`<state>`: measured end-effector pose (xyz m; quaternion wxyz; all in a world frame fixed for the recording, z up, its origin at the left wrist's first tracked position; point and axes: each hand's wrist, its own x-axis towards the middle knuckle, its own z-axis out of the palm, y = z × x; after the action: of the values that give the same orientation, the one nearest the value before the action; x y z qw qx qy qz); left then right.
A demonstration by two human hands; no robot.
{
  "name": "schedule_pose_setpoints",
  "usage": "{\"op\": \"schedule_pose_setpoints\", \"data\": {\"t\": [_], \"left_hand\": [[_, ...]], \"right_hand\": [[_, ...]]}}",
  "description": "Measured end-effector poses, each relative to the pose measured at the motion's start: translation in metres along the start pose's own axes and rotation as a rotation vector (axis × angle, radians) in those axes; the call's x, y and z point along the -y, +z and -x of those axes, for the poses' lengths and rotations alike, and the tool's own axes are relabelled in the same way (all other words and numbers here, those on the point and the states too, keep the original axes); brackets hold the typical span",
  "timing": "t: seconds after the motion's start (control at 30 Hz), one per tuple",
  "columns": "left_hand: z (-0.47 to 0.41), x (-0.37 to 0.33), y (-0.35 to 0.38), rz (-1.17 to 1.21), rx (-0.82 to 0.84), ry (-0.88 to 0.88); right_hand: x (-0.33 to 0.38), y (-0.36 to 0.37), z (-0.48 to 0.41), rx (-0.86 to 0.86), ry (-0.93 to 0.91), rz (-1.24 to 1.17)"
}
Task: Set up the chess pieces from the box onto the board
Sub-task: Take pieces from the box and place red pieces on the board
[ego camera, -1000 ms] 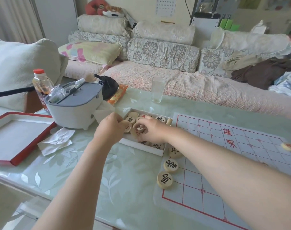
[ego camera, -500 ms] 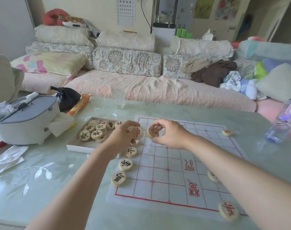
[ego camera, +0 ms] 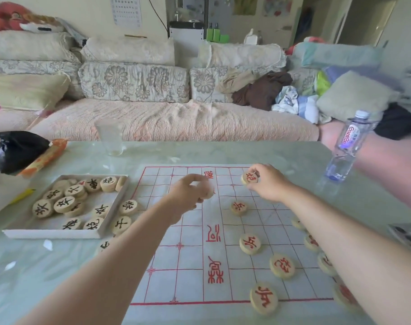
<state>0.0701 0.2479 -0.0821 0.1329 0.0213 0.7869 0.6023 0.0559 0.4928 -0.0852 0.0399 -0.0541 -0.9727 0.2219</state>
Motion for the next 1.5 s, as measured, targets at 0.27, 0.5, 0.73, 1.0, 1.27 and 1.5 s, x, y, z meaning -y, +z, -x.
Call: {"op": "schedule_pose_setpoints", "data": {"t": [0.27,0.5,0.73,1.0,1.27,1.5], "left_hand": [[-0.053,-0.009,0.036,-0.021,0.001,-0.004],[-0.073,0.008,0.051,0.006,-0.037,-0.025],[-0.08,0.004,0.05,0.069,-0.053,-0.01],[-0.069,-0.024,0.065,0.294,0.019,-0.057],[-0.047,-0.051,0.112,0.283,0.095,-0.049],[-0.043,-0.03,0.144,-0.668,0.06,0.452]], "right_hand": [[-0.027,0.011,-0.054,-0.008,0.022,0.085],[-0.026,0.023,-0.073,0.005,-0.035,0.232],[-0.025,0.016,-0.07,0.037,-0.039,0.187],[0.007,-0.03,-0.031,0.161,-0.192,-0.305],[-0.018,-0.055,0.007,0.082,-0.221,-0.299],[-0.082,-0.064,0.023,0.117,-0.024,-0.101]]}}
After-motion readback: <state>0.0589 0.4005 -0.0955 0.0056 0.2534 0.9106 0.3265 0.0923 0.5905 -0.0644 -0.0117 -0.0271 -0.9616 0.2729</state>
